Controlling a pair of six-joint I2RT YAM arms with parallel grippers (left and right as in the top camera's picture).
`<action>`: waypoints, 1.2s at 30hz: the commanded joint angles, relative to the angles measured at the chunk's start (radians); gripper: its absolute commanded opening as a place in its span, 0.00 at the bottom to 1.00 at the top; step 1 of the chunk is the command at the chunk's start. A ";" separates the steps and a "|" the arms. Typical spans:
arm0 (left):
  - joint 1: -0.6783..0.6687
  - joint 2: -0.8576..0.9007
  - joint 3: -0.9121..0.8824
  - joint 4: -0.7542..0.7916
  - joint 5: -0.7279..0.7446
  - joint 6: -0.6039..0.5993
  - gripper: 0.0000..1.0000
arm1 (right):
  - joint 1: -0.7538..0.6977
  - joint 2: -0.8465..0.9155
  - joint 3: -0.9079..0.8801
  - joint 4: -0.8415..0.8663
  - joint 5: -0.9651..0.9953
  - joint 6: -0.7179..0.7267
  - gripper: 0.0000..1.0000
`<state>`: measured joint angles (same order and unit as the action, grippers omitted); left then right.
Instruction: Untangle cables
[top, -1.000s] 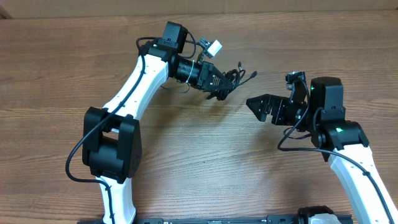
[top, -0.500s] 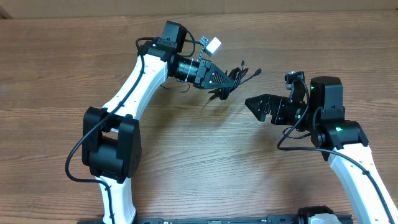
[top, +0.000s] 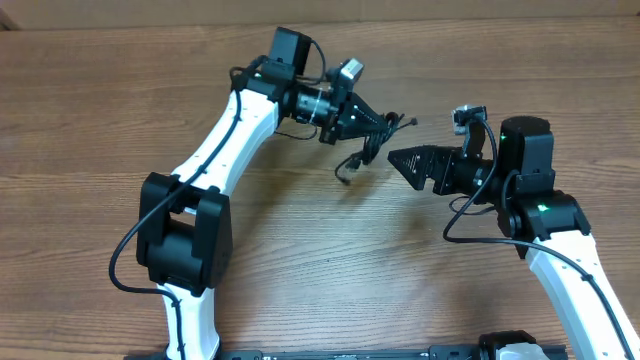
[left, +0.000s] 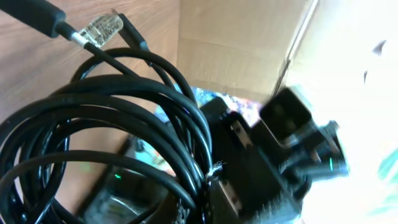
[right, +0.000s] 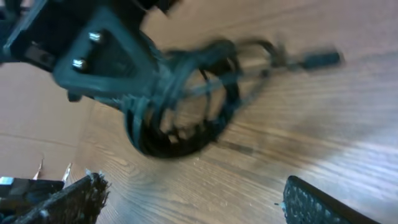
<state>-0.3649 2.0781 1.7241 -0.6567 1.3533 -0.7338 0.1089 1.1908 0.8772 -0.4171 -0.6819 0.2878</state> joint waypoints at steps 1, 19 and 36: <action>-0.036 -0.019 0.022 0.011 -0.051 -0.333 0.04 | 0.036 0.001 0.027 0.037 -0.019 -0.004 0.89; -0.081 -0.019 0.022 0.266 0.003 -0.710 0.04 | 0.100 0.003 0.026 0.048 0.053 -0.003 0.59; -0.084 -0.019 0.022 0.266 0.012 -0.702 0.04 | 0.100 0.013 0.026 0.050 0.150 0.001 0.32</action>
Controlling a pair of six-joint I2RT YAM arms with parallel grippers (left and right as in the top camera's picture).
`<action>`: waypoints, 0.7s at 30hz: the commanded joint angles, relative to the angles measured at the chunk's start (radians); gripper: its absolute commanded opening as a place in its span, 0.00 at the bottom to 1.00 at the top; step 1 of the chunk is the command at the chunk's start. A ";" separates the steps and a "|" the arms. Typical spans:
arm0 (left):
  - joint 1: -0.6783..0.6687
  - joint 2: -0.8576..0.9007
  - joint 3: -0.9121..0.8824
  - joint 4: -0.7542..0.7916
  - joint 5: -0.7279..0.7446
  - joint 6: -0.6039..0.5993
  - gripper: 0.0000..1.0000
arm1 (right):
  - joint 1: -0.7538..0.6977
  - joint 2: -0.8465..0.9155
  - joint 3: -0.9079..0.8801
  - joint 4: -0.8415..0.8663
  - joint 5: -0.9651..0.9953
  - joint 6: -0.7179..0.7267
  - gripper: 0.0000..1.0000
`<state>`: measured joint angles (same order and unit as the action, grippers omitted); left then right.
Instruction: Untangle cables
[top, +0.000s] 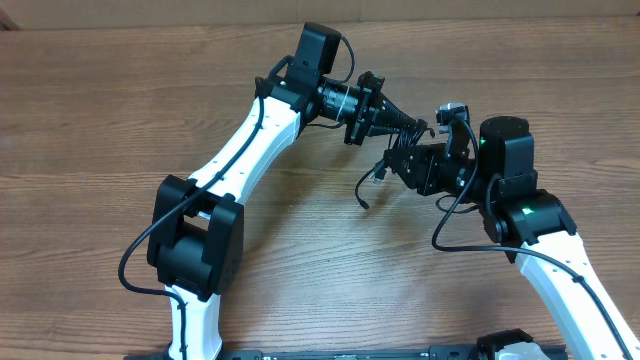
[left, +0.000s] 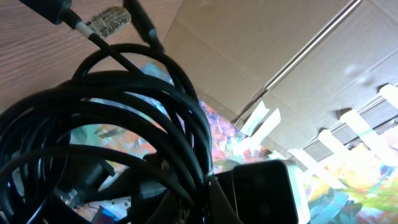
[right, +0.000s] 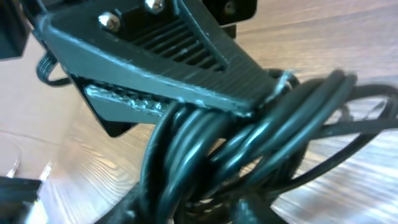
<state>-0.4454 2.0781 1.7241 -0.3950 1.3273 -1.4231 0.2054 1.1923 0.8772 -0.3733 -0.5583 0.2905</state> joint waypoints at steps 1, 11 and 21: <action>-0.003 -0.019 0.022 0.004 0.038 -0.013 0.04 | 0.003 0.012 0.026 0.006 0.026 -0.002 0.31; -0.003 -0.019 0.022 0.005 0.023 0.003 0.04 | 0.003 0.013 0.026 0.062 0.021 0.054 0.11; 0.022 -0.019 0.022 0.003 -0.196 0.437 0.27 | 0.003 0.013 0.026 -0.013 0.023 0.054 0.04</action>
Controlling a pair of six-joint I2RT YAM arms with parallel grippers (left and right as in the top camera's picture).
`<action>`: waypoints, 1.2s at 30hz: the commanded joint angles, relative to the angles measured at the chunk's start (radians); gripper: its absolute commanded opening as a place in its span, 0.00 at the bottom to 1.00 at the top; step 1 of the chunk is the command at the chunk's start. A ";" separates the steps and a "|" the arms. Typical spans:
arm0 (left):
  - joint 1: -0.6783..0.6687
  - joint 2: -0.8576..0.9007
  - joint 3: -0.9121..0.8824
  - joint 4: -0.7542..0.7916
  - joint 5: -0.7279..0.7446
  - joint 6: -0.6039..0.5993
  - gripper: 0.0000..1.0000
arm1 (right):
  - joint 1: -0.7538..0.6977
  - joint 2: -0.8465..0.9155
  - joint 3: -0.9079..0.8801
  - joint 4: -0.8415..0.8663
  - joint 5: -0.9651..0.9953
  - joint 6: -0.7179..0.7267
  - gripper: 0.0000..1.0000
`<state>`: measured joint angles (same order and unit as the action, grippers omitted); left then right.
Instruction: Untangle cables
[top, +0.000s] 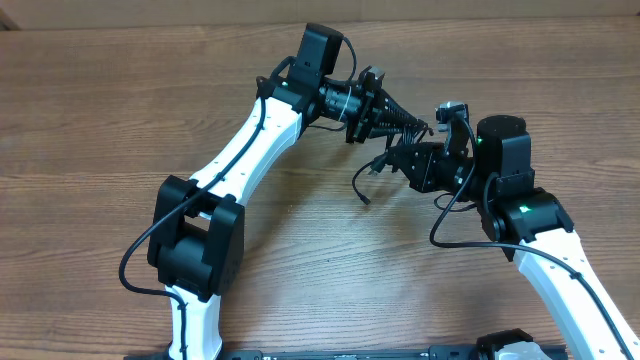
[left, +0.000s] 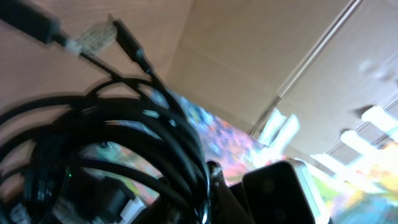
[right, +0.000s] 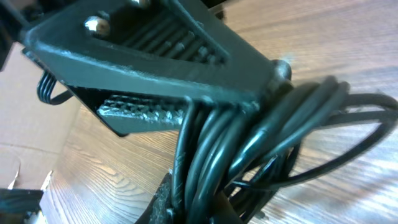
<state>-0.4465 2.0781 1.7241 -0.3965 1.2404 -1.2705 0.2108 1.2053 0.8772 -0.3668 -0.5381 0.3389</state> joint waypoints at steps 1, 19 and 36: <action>0.029 -0.019 0.022 0.004 -0.114 0.335 0.31 | -0.002 0.000 0.026 -0.025 0.002 0.005 0.04; 0.192 -0.019 0.022 -0.526 -0.214 1.035 0.35 | -0.002 0.000 0.026 0.096 -0.137 0.002 0.04; 0.156 -0.019 0.022 -0.785 -0.206 1.476 0.70 | -0.003 0.001 0.026 0.068 0.060 0.040 0.04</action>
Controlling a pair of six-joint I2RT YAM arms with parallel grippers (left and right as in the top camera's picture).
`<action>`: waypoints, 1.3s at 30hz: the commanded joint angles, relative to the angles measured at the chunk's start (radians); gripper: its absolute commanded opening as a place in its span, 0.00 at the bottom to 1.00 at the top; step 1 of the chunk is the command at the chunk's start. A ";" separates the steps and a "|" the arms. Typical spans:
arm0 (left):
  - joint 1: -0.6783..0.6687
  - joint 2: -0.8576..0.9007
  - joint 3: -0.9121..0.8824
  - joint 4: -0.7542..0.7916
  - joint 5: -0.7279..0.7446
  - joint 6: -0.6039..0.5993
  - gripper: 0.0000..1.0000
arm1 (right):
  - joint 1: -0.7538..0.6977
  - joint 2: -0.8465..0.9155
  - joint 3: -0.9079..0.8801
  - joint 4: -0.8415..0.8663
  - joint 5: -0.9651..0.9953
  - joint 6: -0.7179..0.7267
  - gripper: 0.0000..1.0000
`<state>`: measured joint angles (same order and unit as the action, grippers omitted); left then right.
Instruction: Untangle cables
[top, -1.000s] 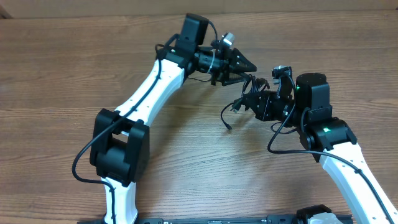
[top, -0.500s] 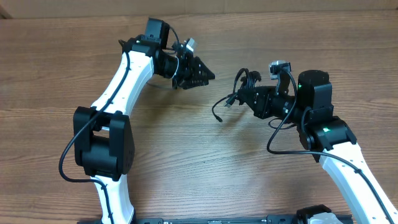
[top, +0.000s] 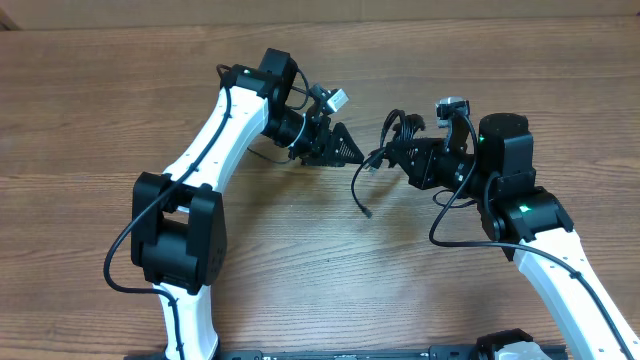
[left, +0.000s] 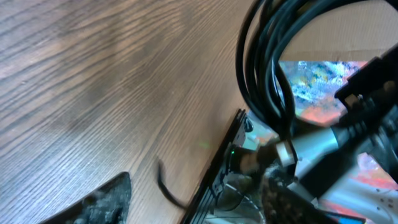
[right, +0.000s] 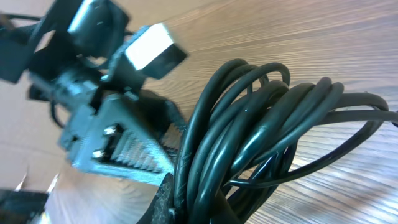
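A bundle of looped black cables (top: 393, 133) hangs over the table with my right gripper (top: 394, 158) shut on it. One loose cable end (top: 362, 203) trails down towards the wood. In the right wrist view the loops (right: 261, 124) rise from my right gripper (right: 199, 200), clamped between its jaws. My left gripper (top: 352, 154) stands open just left of the bundle, not touching it. In the left wrist view my left gripper (left: 196, 185) holds nothing, and the cable loops (left: 267, 62) hang beyond it at the upper right.
The wooden table (top: 300, 290) lies under both arms. A cardboard wall (top: 450, 8) runs along its far edge. My two arms face each other closely near the table's middle.
My left gripper has let go of the cable bundle, opened and drawn back to the left. The bundle stays in my right gripper, which has hardly moved.
At first my left gripper held the cable bundle above the table and my right gripper stood open a little to its right. Then both grippers were together at the bundle, the right one shutting on it. Now only the right gripper holds it.
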<state>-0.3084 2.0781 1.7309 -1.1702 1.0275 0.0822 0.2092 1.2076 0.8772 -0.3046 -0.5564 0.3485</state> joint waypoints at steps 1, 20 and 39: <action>0.020 -0.019 0.015 -0.015 0.004 0.145 0.72 | -0.001 -0.002 0.026 0.008 0.086 0.043 0.04; -0.112 -0.019 0.012 0.024 -0.248 0.419 0.64 | -0.001 -0.001 0.026 0.016 0.043 0.048 0.04; 0.012 -0.019 0.012 0.075 -0.630 0.116 0.04 | -0.002 -0.001 0.026 -0.006 0.054 0.048 0.04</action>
<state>-0.3679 2.0781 1.7309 -1.0916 0.5594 0.3321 0.2092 1.2076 0.8772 -0.3134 -0.5011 0.3927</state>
